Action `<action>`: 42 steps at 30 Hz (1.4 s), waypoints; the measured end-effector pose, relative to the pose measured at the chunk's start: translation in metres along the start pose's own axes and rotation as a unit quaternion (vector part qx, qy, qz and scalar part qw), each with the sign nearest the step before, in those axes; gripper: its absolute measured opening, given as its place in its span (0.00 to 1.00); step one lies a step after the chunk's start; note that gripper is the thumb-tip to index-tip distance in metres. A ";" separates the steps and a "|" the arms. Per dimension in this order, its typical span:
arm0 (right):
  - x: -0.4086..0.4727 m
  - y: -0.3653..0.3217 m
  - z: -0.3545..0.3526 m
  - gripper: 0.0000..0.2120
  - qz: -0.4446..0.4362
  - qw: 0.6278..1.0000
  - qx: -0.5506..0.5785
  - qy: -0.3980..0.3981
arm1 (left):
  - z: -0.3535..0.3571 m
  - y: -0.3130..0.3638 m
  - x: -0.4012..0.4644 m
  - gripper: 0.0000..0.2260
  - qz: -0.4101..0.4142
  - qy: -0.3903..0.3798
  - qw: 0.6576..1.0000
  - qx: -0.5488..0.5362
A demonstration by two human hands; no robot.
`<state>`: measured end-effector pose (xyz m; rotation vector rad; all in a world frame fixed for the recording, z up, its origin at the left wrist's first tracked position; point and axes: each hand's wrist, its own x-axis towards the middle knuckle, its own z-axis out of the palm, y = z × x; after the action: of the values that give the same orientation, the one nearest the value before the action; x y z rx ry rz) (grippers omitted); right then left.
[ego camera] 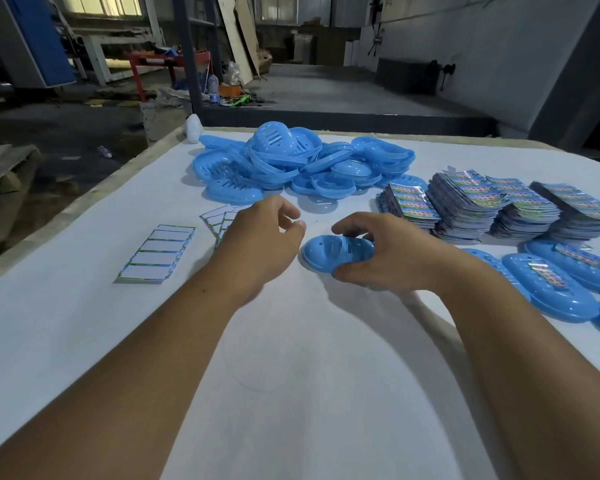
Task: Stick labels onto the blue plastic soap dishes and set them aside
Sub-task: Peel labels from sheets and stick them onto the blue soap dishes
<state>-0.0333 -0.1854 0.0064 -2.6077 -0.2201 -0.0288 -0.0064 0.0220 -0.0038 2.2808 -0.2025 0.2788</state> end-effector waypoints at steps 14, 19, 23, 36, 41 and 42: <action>0.001 0.002 0.000 0.29 -0.005 1.000 0.018 0.018 | -0.038 -0.020 0.018 0.20 -0.080 0.048 0.941 0.326; 0.000 -0.001 0.002 0.28 -0.007 0.999 0.007 0.039 | -0.050 -0.026 0.013 0.27 -0.110 -0.014 0.942 0.317; -0.001 -0.004 0.001 0.29 -0.009 0.999 -0.001 0.039 | -0.054 -0.020 0.013 0.27 -0.121 -0.022 0.953 0.277; -0.001 -0.009 0.002 0.26 -0.008 0.999 -0.016 0.045 | -0.057 -0.025 0.018 0.11 -0.118 0.009 0.958 0.262; -0.002 -0.012 0.003 0.20 -0.026 0.995 0.015 0.093 | -0.057 -0.017 0.018 0.05 -0.071 0.051 0.985 0.148; -0.001 -0.014 0.003 0.18 -0.030 0.993 0.032 0.108 | -0.057 -0.013 0.019 0.08 -0.061 0.049 0.994 0.075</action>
<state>-0.0366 -0.1721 0.0105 -2.5105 -0.2170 -0.3172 0.0069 0.0722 0.0288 2.4094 0.0084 0.3514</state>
